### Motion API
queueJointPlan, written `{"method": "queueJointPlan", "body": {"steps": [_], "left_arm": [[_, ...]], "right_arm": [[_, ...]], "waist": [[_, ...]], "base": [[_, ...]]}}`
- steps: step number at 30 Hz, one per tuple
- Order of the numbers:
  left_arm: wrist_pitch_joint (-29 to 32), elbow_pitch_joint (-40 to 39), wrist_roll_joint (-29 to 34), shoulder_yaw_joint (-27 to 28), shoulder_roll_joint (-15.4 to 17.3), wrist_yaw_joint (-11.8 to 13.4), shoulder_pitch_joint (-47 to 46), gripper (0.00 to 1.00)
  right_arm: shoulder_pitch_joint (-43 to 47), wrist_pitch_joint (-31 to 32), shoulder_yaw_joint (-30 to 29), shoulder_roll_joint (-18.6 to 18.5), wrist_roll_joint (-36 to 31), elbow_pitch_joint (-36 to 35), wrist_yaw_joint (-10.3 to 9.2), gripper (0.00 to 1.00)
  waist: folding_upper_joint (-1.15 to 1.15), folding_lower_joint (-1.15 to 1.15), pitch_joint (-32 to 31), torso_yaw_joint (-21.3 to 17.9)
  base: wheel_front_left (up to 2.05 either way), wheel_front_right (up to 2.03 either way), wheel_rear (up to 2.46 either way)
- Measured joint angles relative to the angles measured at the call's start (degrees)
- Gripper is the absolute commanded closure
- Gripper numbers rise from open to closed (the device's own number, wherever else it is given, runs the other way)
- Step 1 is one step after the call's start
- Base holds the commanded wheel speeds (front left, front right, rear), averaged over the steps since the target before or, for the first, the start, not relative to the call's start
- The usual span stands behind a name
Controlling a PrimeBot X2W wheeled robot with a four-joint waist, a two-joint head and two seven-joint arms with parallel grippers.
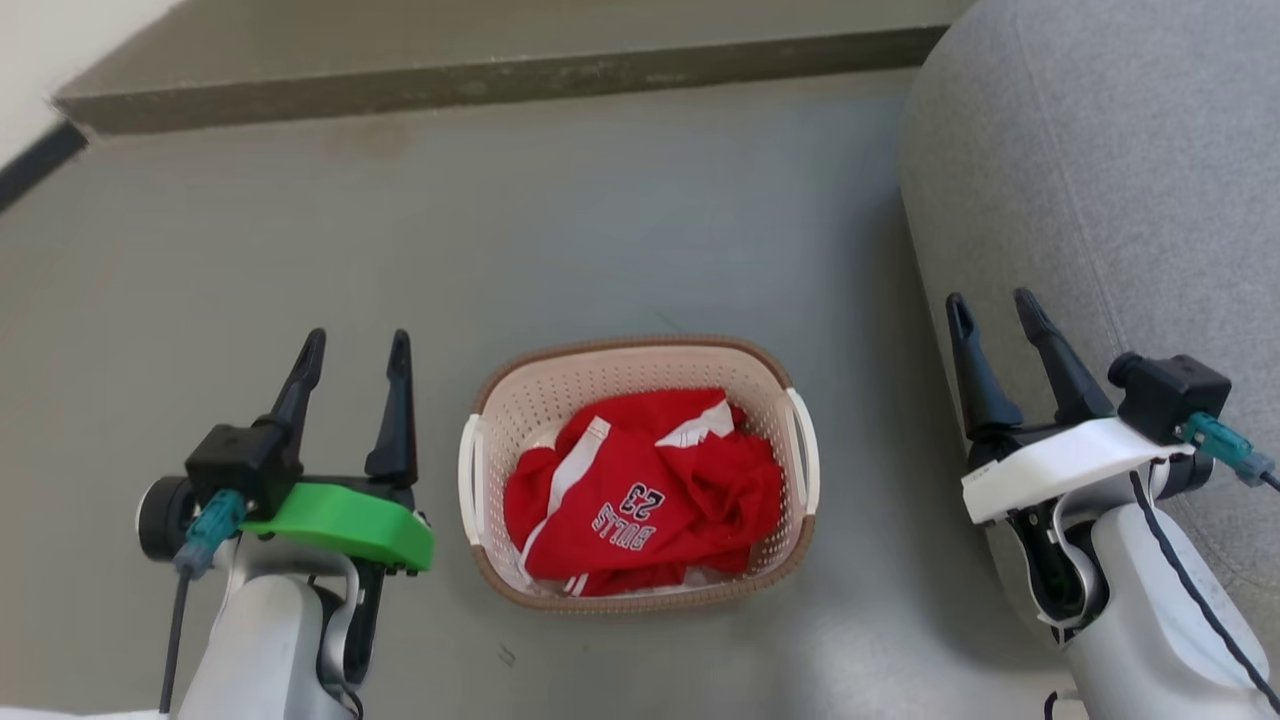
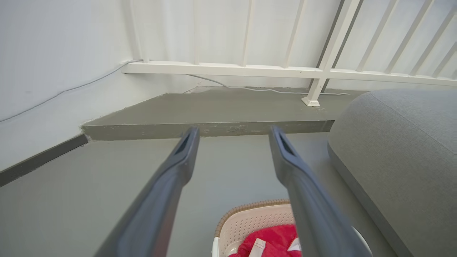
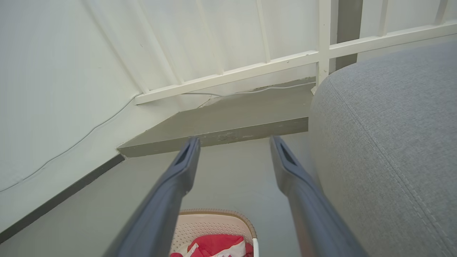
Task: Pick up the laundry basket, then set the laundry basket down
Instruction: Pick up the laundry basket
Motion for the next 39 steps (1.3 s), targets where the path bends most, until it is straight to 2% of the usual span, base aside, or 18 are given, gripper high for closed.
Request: {"method": "queueJointPlan", "body": {"steps": [18,28,39], "left_arm": [[-0.1,8.1,-0.9,-1.3,-0.2,-0.5,-8.5,0.0],[-0.1,15.1,-3.0,-1.4,-0.4,-1.1,-13.3,0.0],[-0.1,22.9,-4.7,-4.9,-0.8,-2.2,-19.4,0.0]], "right_arm": [[-6.8,0.0,-0.1,0.6,-0.2,6.0,0.32,0.0],[-11.4,0.0,1.6,0.9,0.2,13.2,0.32,0.0],[-17.2,0.0,4.2,1.3,1.6,20.5,0.33,0.0]], "waist": [[0.0,0.0,11.9,-0.5],[0.0,0.01,18.5,-0.1],[0.0,0.0,24.6,0.8]], "base": [[0.0,0.0,0.0],[0.0,0.0,0.0],[0.0,0.0,0.0]]}}
